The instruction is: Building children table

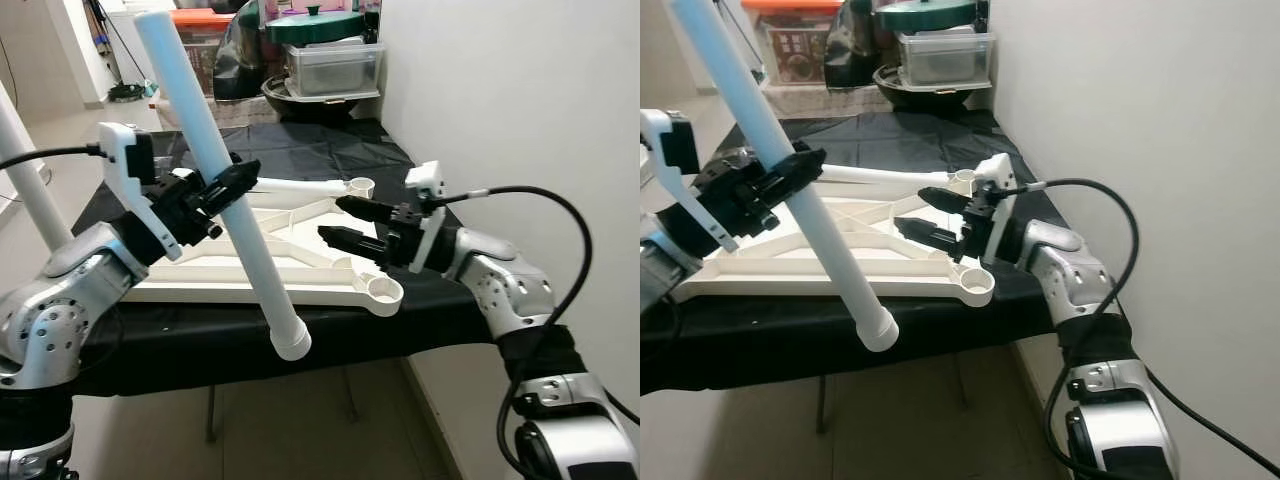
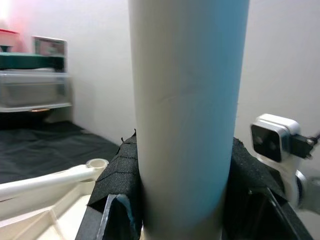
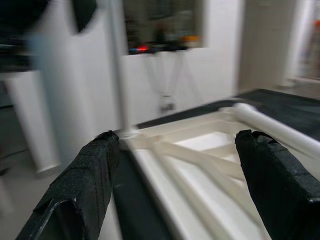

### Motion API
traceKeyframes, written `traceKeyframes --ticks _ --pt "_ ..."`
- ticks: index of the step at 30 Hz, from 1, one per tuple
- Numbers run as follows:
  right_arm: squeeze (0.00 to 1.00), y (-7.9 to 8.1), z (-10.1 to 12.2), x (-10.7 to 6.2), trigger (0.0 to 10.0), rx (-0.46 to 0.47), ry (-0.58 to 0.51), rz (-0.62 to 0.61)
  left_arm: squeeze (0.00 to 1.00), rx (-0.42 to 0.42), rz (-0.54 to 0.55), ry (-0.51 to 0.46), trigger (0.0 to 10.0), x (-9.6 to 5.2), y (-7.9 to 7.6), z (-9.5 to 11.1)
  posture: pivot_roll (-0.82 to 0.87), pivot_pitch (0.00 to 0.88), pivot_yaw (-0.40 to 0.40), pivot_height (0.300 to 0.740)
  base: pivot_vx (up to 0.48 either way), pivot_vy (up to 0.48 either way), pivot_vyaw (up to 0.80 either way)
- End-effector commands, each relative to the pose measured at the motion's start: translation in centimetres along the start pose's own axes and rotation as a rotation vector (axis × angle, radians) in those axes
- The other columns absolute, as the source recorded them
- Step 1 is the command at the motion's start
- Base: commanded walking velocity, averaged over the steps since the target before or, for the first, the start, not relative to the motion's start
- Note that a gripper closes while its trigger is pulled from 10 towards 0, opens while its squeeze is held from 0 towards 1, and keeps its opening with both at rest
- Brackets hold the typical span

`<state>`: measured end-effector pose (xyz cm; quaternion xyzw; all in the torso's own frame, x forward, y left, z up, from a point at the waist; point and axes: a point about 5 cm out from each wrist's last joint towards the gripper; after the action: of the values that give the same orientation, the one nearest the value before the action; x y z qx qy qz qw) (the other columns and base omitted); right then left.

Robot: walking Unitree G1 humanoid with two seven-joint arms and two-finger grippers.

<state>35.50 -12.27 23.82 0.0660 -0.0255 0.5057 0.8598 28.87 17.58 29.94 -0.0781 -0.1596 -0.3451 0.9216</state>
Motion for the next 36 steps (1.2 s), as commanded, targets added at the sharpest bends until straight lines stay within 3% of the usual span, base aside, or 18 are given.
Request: traceKeyframes --ticks 1,5,12,14,18,20,21,36 --pt "0.00 -0.2 0.1 0.4 10.0 -0.023 -0.006 -0.057 0.00 0.010 0.018 -0.023 10.0 0.5 0.2 0.2 0.04 0.000 0.006 0.740 0.000 0.000 -0.74" --pt "0.00 -0.2 -0.5 0.6 10.0 0.011 -0.054 -0.133 0.00 0.004 0.038 -0.042 10.0 0.7 0.3 0.3 0.04 0.000 0.008 0.740 0.000 0.000 -0.75" --pt "0.00 -0.1 0.1 0.5 10.0 0.058 -0.119 -0.125 0.00 0.009 0.019 -0.057 10.0 1.2 0.4 1.1 0.04 0.000 0.009 0.740 0.000 0.000 -0.77" --pt "0.00 -0.1 0.9 0.3 10.0 0.055 -0.142 -0.085 0.00 0.010 0.003 -0.089 10.0 1.8 0.5 2.5 0.05 0.000 0.007 0.740 0.000 0.000 -0.77" --pt "0.00 -0.1 1.2 0.4 10.0 0.052 -0.152 -0.077 0.00 0.007 -0.007 -0.108 10.0 2.0 0.6 3.2 0.05 0.000 0.007 0.740 0.000 0.000 -0.77" --pt "0.00 -0.2 1.7 0.4 10.0 0.047 -0.169 -0.073 0.00 0.005 -0.022 -0.140 10.0 2.4 0.7 4.3 0.05 0.000 0.007 0.740 0.000 0.000 -0.77" --pt "0.00 -0.3 2.4 0.4 10.0 0.036 -0.193 -0.073 0.00 -0.004 -0.036 -0.190 10.0 2.6 1.0 5.9 0.05 0.000 0.010 0.740 0.000 0.000 -0.77" --pt "0.00 -0.6 3.1 0.5 10.0 0.007 -0.227 -0.111 0.00 -0.004 -0.014 -0.190 10.0 2.8 2.1 6.1 0.05 0.000 0.013 0.740 0.000 0.000 -0.76"
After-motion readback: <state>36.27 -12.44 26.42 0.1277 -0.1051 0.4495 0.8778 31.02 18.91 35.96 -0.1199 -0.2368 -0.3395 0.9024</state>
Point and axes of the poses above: a point about 5 cm out from each wrist's last joint towards the gripper, its own x axis pointing out of the wrist towards the gripper, its own z axis along the axis of the wrist's last joint, y = z × x, and after that the axes turned 5 degrees about x, right-handed
